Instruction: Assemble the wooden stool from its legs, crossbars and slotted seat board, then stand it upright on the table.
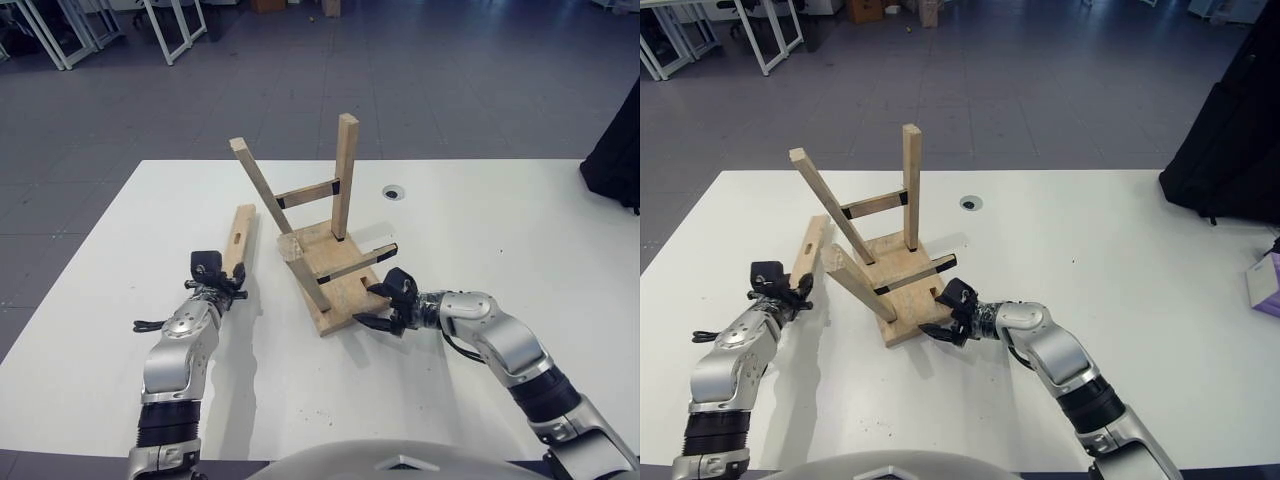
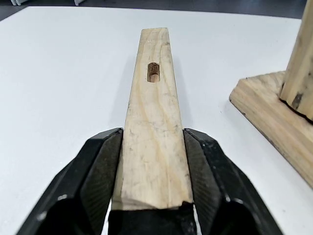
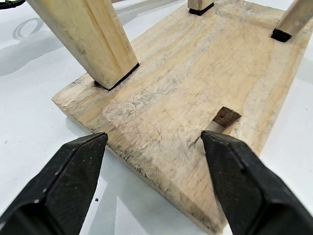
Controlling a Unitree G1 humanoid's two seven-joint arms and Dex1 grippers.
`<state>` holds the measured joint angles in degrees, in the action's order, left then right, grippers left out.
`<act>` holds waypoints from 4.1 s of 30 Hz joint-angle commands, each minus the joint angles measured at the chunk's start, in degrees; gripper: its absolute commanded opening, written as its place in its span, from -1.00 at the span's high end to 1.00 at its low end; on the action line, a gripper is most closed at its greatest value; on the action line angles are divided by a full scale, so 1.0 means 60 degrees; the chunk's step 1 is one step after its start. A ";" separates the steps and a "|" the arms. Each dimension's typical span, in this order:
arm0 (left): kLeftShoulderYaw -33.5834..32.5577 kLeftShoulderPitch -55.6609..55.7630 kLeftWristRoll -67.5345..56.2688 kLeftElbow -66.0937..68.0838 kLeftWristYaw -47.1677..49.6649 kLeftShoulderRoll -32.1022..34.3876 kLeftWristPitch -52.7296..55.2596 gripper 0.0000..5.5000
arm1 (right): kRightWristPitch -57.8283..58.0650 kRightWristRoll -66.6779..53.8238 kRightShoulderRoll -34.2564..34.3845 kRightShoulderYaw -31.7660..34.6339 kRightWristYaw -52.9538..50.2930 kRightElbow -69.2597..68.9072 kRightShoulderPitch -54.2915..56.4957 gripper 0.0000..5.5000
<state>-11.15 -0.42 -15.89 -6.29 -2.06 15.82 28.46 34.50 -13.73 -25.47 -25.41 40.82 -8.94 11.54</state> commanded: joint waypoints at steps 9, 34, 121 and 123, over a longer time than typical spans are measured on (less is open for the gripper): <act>-0.1517 0.1418 -0.0780 -0.0997 -0.1525 0.0539 -0.4097 0.26 | 0.0056 -0.1846 -0.0752 0.2072 0.1159 -0.1394 -0.1511 -0.28; -0.1668 0.2065 -1.1241 -0.5381 -0.6814 0.3910 0.1174 0.26 | 0.1669 -1.0176 0.0339 0.6394 0.0147 -0.3059 -0.0501 -0.28; 0.0613 -0.3014 -0.7697 -0.4297 -0.8849 0.3532 0.1449 -0.37 | -0.3600 -0.3113 -0.0343 0.3974 0.2999 0.0294 -0.0310 0.27; 0.0484 -0.2912 -0.7739 -0.4234 -0.8859 0.3577 0.1495 -0.37 | -0.3582 -0.3034 -0.0573 0.3875 0.3282 0.0178 -0.0493 0.27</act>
<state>-7.11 -18.93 -62.75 -32.11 -54.92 36.20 37.65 11.47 -32.94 -27.10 -0.87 58.63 -7.44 10.31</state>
